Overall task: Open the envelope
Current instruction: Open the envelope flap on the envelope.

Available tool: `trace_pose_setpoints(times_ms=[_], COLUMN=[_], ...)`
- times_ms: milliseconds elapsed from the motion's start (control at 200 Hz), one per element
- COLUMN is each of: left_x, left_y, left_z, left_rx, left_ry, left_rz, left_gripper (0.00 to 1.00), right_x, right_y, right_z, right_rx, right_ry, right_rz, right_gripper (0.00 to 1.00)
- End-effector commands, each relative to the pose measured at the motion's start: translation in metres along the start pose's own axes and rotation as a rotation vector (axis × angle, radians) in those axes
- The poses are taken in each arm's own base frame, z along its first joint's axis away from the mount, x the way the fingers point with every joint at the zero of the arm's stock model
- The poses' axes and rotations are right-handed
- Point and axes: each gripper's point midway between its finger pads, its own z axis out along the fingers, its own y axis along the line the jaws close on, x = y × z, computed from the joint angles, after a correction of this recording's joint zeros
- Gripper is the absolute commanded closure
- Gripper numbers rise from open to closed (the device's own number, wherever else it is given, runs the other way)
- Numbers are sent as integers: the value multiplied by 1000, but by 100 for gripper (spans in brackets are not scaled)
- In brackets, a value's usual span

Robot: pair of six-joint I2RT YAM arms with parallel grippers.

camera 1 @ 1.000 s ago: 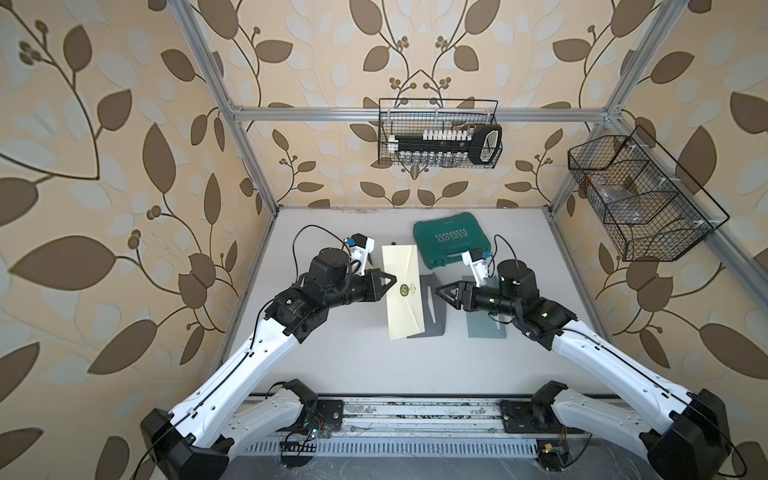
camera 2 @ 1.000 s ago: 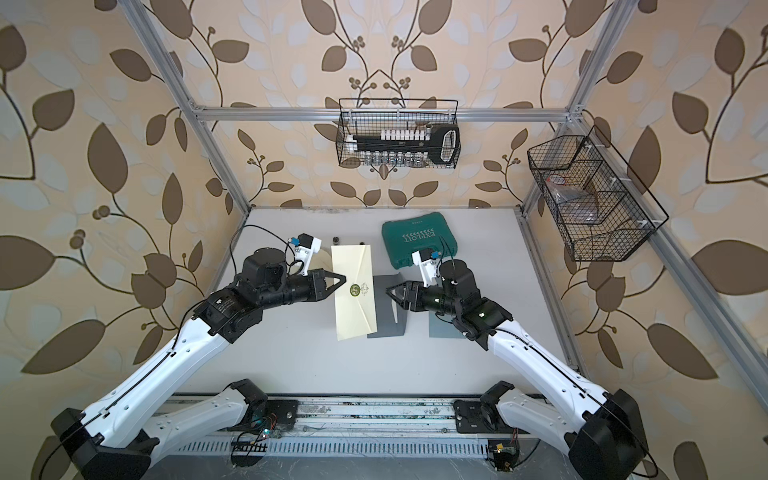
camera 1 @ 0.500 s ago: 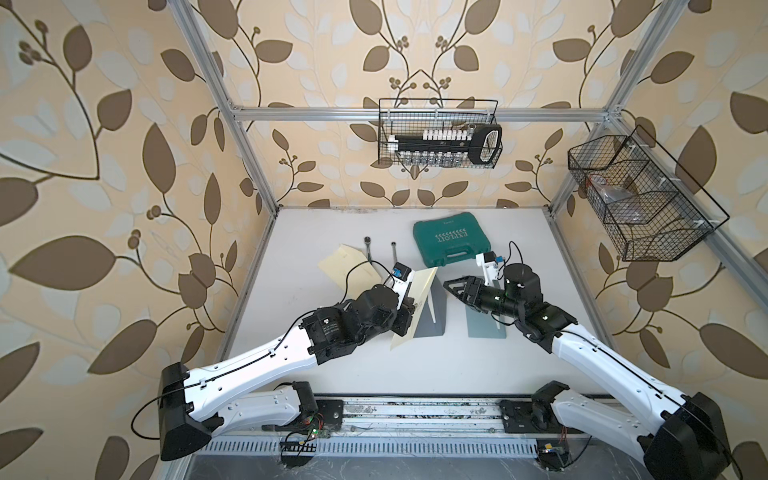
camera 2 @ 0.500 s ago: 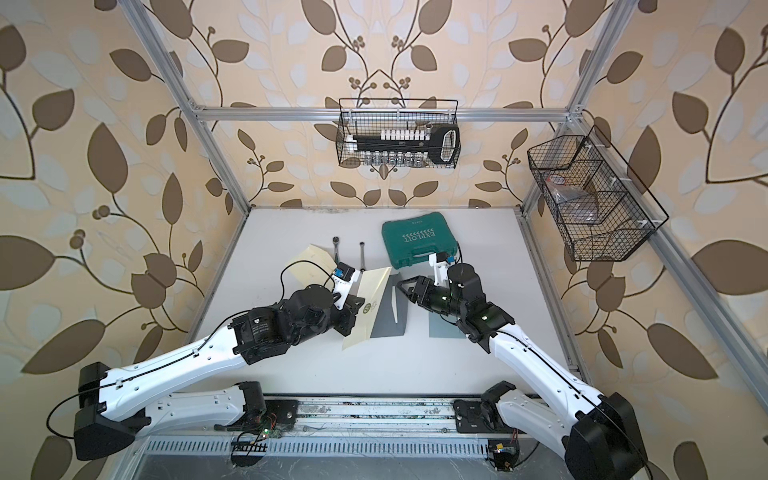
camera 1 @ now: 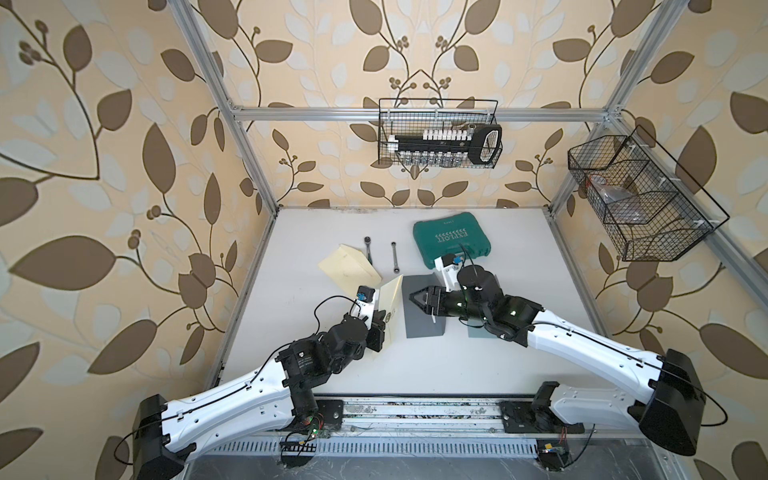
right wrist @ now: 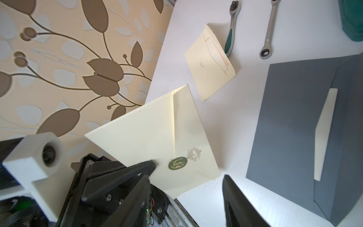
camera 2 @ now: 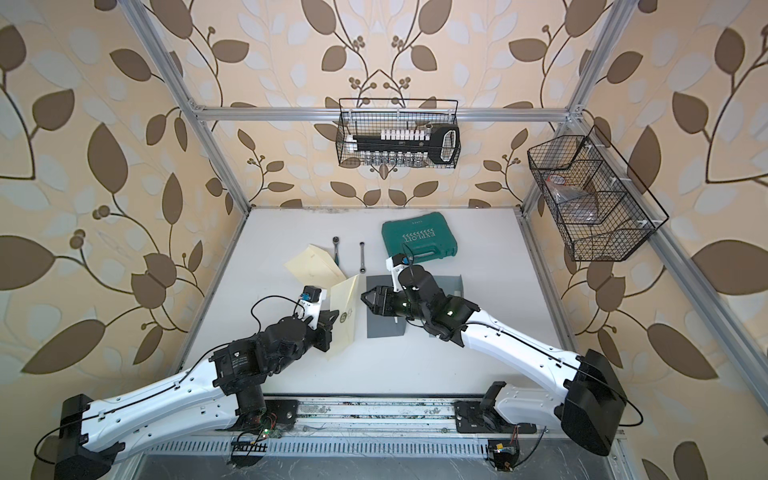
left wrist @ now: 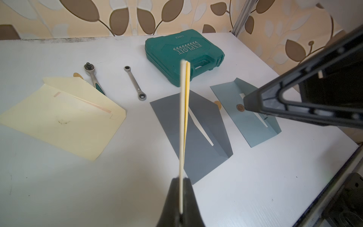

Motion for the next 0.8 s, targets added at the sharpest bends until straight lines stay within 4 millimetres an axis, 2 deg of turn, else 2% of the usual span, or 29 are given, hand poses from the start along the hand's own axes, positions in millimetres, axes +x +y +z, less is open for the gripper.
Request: trace_pose_setpoints(times_ms=[0,450,590,795], left_x=[-17,-13,-10,-9], left_y=[-3,3,17,13], left_z=[-3,3,0,-1], left_rx=[15,-31,-105,-67], left_ry=[-84,-72,-60,-72], left_rz=[-61,-83,-137,-113], left_gripper=[100,100,100,100], right_x=[0,9,12,17], right_y=[-13,-10,-12,-3], right_z=[5,21,24,27], right_rx=[131,219,275,279], right_ry=[-12,72,92,111], right_rz=[-2,70,81,63], right_gripper=[42,41,41,41])
